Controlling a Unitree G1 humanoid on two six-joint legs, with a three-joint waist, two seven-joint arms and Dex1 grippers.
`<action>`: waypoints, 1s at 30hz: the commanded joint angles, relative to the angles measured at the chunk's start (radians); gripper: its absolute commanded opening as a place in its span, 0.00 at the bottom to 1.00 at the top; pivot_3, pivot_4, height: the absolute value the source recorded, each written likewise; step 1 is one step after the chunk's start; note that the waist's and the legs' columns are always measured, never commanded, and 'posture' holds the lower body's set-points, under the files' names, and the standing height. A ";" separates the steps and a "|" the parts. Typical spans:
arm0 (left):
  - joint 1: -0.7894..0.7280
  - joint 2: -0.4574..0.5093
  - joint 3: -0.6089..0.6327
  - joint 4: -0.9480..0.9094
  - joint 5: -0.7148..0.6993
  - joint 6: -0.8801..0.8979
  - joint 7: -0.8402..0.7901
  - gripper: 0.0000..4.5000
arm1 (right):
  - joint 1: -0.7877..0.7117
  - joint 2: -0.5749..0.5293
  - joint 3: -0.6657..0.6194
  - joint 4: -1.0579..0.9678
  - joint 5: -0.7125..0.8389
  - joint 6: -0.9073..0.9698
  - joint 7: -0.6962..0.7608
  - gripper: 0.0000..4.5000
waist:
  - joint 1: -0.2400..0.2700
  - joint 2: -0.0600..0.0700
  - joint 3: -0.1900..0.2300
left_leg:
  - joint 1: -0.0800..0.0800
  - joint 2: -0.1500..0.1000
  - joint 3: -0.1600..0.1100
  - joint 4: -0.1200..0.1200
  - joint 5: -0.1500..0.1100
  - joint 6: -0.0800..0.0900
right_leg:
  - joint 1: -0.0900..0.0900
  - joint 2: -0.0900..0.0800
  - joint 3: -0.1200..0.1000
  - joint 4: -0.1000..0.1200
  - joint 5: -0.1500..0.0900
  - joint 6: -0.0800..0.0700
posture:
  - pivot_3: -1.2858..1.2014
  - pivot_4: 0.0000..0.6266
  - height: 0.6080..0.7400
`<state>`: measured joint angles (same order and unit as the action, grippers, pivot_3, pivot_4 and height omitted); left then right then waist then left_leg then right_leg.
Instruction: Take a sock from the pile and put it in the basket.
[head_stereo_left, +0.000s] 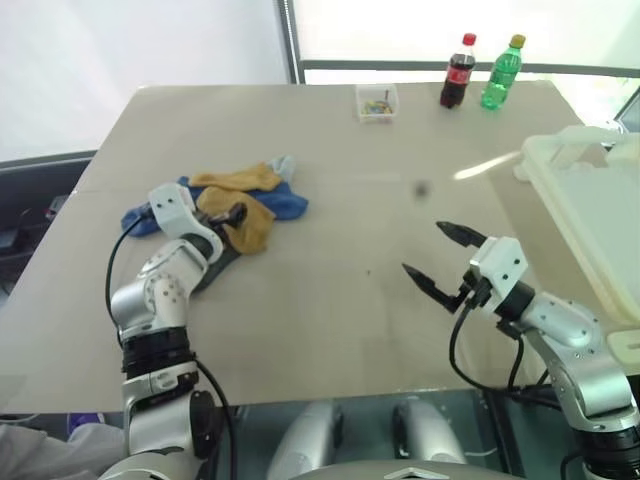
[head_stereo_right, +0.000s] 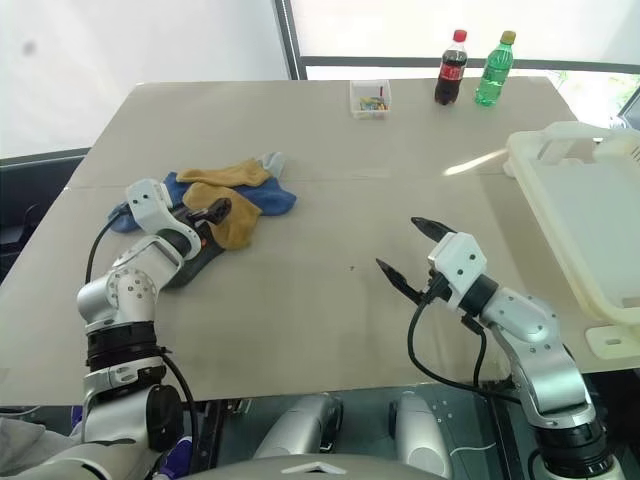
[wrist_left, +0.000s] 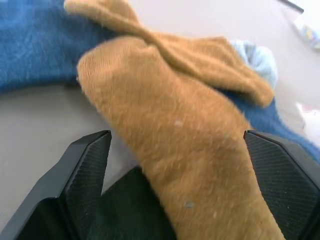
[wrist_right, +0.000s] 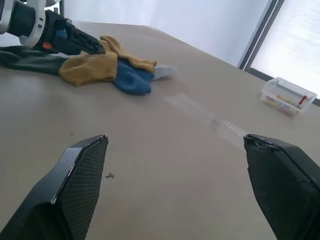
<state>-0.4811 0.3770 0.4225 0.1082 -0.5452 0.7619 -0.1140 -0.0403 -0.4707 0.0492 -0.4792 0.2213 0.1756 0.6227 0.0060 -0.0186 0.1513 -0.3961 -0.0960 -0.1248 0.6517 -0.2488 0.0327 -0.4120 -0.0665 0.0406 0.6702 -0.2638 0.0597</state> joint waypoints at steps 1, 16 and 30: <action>0.085 0.058 -0.029 -0.158 -0.069 0.070 -0.128 1.00 | -0.006 0.002 0.000 -0.025 -0.007 -0.023 -0.008 0.99 | -0.008 0.000 0.000 | 0.000 0.000 0.001 0.000 0.000 0.000 | 0.000 0.000 0.000 0.000 0.000 0.000 | 0.52 0.24 1.00; 0.222 0.112 -0.047 -0.244 -0.151 0.258 -0.174 1.00 | -0.013 0.002 -0.004 -0.012 -0.003 -0.004 -0.005 0.99 | -0.011 0.002 -0.001 | 0.004 -0.001 0.000 0.000 0.000 0.000 | 0.001 -0.001 0.000 0.005 0.000 0.000 | 0.52 0.24 1.00; 0.219 0.035 -0.090 -0.208 -0.061 0.049 -0.207 0.24 | -0.019 -0.007 -0.012 -0.006 -0.007 -0.008 -0.005 1.00 | 0.006 0.003 -0.002 | 0.004 -0.001 0.001 0.001 0.000 -0.001 | 0.001 -0.002 0.001 0.006 0.000 0.000 | 0.52 0.24 1.00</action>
<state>-0.2670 0.4051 0.3397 -0.0863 -0.6158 0.8468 -0.3008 -0.0481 -0.4722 0.0575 -0.4650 0.2068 0.1777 0.6213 0.0120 -0.0157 0.1496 -0.3920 -0.0974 -0.1239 0.6523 -0.2484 0.0320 -0.4113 -0.0683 0.0415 0.6767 -0.2639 0.0595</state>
